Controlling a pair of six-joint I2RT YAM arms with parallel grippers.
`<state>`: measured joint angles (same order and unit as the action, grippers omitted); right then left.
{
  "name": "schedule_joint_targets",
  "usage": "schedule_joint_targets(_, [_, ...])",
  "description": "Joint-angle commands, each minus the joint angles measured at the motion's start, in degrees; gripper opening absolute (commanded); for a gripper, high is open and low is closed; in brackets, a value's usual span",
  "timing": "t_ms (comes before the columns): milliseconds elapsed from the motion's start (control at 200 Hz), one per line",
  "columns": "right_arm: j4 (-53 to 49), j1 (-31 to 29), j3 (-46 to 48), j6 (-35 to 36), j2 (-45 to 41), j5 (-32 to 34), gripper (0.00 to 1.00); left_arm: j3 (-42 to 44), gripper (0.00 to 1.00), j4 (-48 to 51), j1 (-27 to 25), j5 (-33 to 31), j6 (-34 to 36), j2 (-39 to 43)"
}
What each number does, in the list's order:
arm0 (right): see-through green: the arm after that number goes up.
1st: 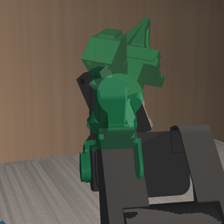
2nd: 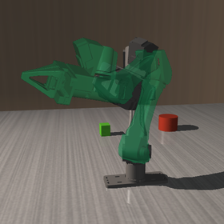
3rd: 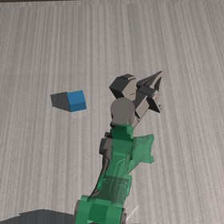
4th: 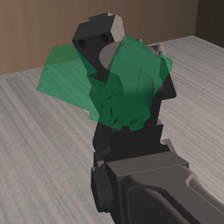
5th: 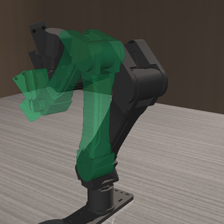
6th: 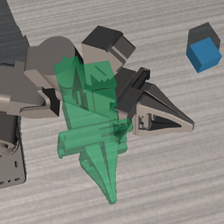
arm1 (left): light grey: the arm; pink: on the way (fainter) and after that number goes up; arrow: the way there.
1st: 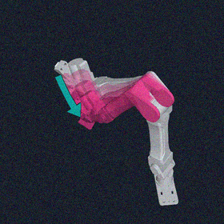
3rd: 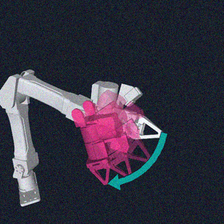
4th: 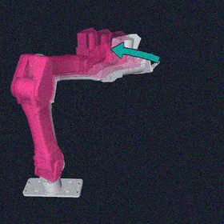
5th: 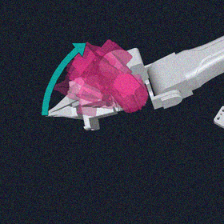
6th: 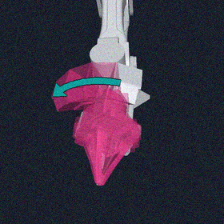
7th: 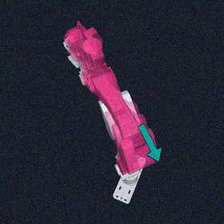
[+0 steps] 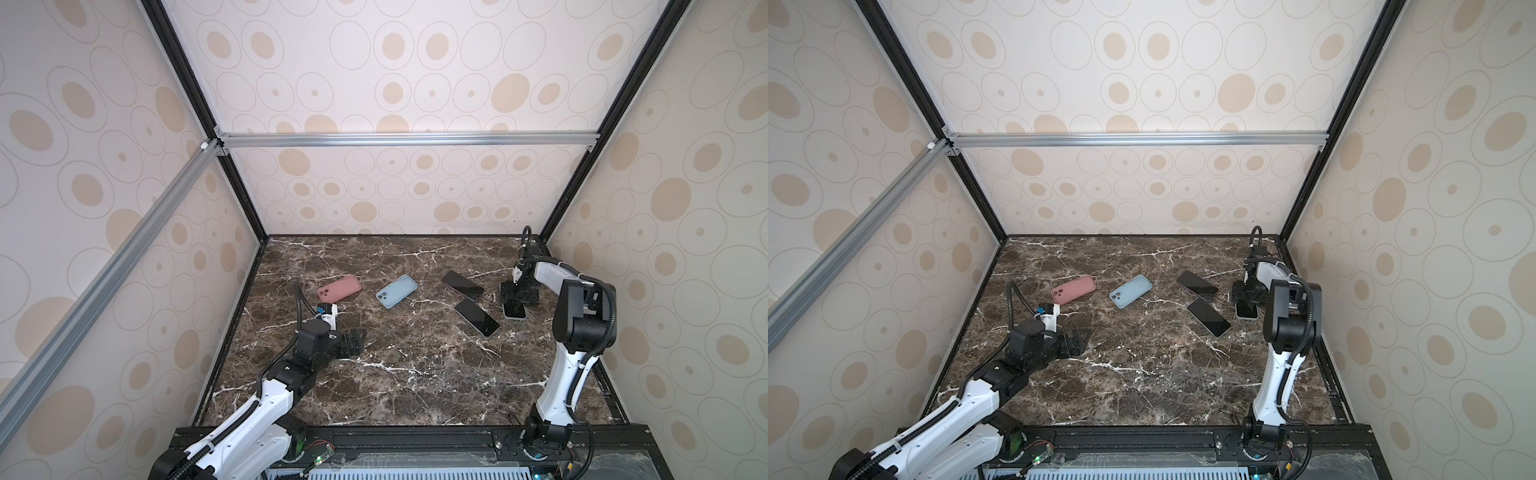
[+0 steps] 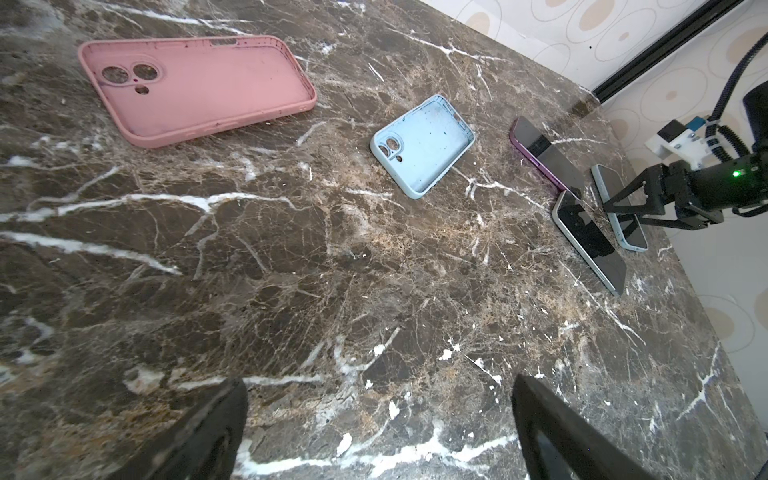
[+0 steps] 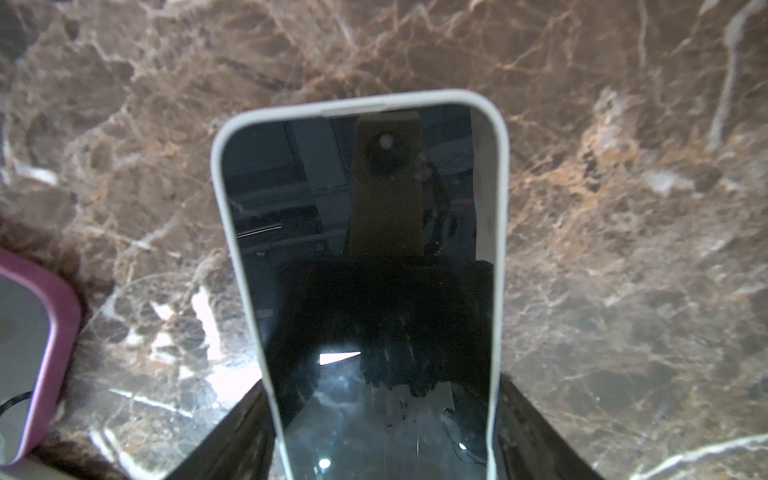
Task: Put the phone into the phone case
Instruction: 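Set down the cased phone with the right gripper while the left reaches out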
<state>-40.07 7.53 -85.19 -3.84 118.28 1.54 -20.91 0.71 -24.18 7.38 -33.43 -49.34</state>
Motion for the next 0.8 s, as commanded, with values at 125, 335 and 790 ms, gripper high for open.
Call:
schedule_joint_targets(125, [-0.21,0.34,0.83,0.94,-1.31,1.51,0.78,-1.10,1.00,-0.71,0.54,-0.57,0.56,-0.78])
schedule_joint_targets(335, [0.11,0.29,1.87,1.00,-5.39,1.62,0.88,-4.00,1.00,-1.00,0.80,-0.27,0.49,-4.63])
schedule_joint_targets(790, [4.27,-2.12,9.95,0.12,-20.24,-4.72,0.94,-18.86,0.92,-6.42,1.05,-1.64,-0.76,-28.20])
